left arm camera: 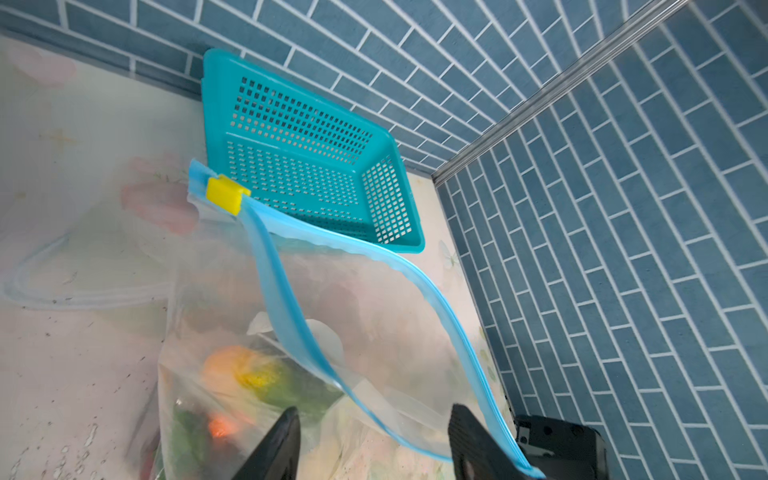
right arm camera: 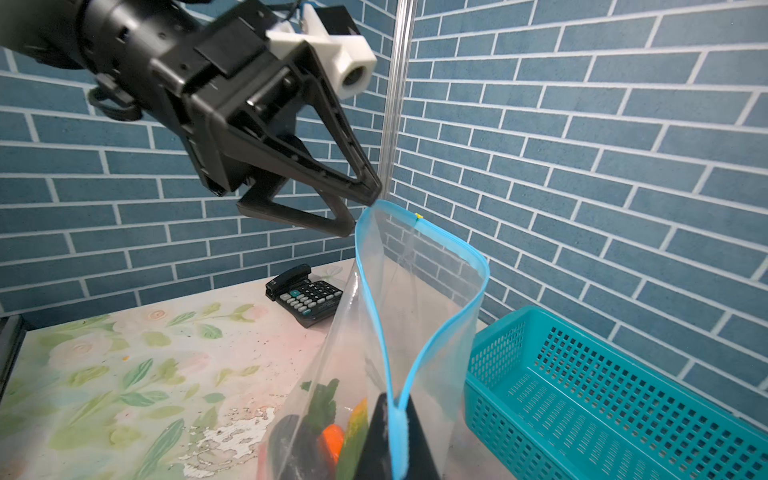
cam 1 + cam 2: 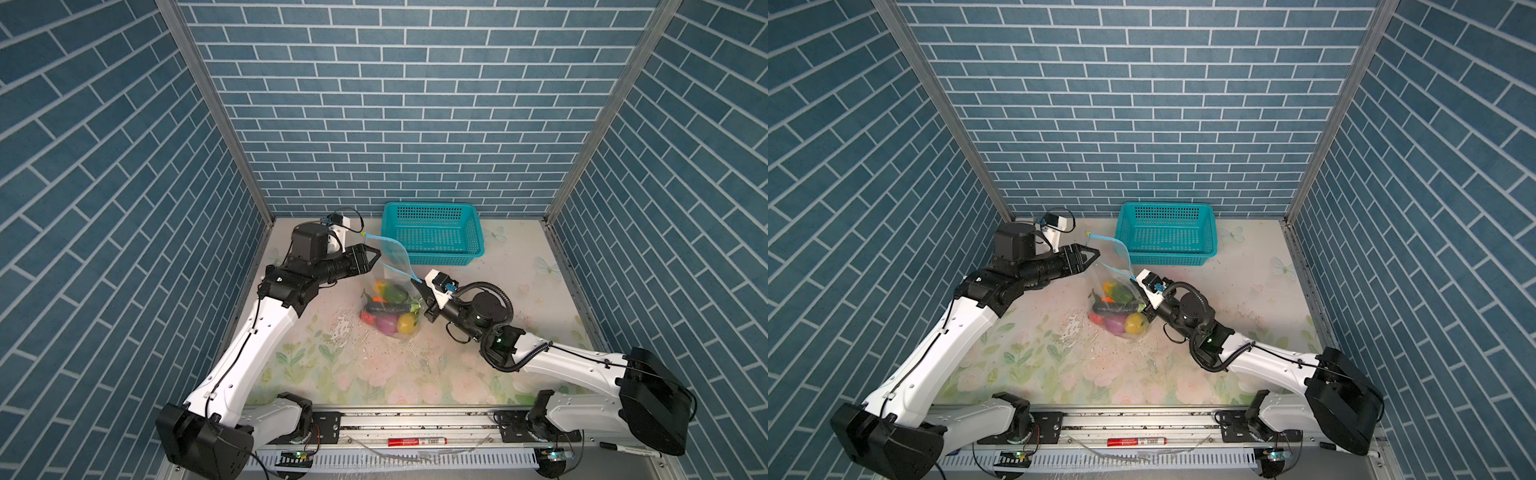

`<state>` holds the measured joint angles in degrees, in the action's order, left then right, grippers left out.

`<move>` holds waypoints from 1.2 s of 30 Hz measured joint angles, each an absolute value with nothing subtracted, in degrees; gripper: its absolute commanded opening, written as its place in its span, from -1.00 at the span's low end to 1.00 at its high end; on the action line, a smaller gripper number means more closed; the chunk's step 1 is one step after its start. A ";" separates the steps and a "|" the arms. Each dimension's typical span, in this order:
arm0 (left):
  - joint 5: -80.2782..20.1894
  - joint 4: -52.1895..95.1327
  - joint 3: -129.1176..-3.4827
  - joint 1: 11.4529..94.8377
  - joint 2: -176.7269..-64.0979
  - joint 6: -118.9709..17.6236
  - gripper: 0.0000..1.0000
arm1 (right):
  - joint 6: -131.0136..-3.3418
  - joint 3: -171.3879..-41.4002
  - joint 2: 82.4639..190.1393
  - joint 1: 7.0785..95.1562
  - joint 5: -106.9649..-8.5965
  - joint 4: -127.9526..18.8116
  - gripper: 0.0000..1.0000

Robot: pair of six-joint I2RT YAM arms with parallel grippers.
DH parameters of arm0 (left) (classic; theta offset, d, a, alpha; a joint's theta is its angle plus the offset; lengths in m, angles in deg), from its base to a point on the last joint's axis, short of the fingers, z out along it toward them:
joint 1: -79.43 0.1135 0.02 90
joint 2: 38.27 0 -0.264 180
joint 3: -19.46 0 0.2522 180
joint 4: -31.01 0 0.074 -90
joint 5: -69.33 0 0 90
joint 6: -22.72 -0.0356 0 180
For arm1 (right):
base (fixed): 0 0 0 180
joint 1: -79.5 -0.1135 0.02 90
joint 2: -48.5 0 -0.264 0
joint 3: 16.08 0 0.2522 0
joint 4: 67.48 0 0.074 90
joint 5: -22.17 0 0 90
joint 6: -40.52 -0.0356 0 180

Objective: Place the food in the zip-top bag and seal the zipper

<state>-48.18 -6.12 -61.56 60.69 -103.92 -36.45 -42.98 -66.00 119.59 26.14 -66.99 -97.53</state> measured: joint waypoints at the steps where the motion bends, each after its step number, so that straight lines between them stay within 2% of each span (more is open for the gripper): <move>1: -48.31 -4.99 -60.49 60.74 -102.80 -38.00 0.18 | -42.98 -66.57 119.18 27.34 -65.70 -96.22 -0.89; 8: -49.82 6.97 -47.55 61.92 -93.60 -48.97 0.13 | -41.49 -71.47 118.39 35.84 -55.39 -88.79 -0.89; 13: -55.33 15.69 -40.98 67.51 -93.25 -49.32 0.10 | -40.55 -73.83 118.41 40.28 -47.47 -84.20 -0.89; 17: -60.92 24.39 -36.14 71.27 -94.06 -49.48 0.02 | -39.89 -76.60 118.78 44.45 -40.94 -78.95 -0.81; 20: -64.46 30.11 -34.46 72.82 -96.25 -51.05 0.02 | -39.65 -79.36 119.52 47.56 -36.09 -75.96 -0.82; 22: -66.54 34.68 -33.35 74.00 -98.10 -52.28 0.11 | -39.59 -80.52 120.03 49.44 -33.16 -74.74 -0.85; 25: -69.08 44.71 -32.01 74.70 -103.11 -52.47 0.15 | -39.57 -80.91 120.77 51.77 -29.75 -74.39 -1.00; 31: -73.27 59.29 -34.70 76.60 -116.83 -49.46 0.13 | -40.77 -81.70 124.20 54.88 -24.02 -75.35 -1.00; 36: -77.01 66.48 -37.67 79.73 -122.78 -48.43 0.11 | -41.75 -81.92 125.43 56.21 -20.98 -75.85 -1.00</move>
<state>-77.01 66.48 -37.67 79.73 -122.78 -48.43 -41.75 -81.92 125.43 56.21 -20.98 -75.85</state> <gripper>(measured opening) 0.558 0.045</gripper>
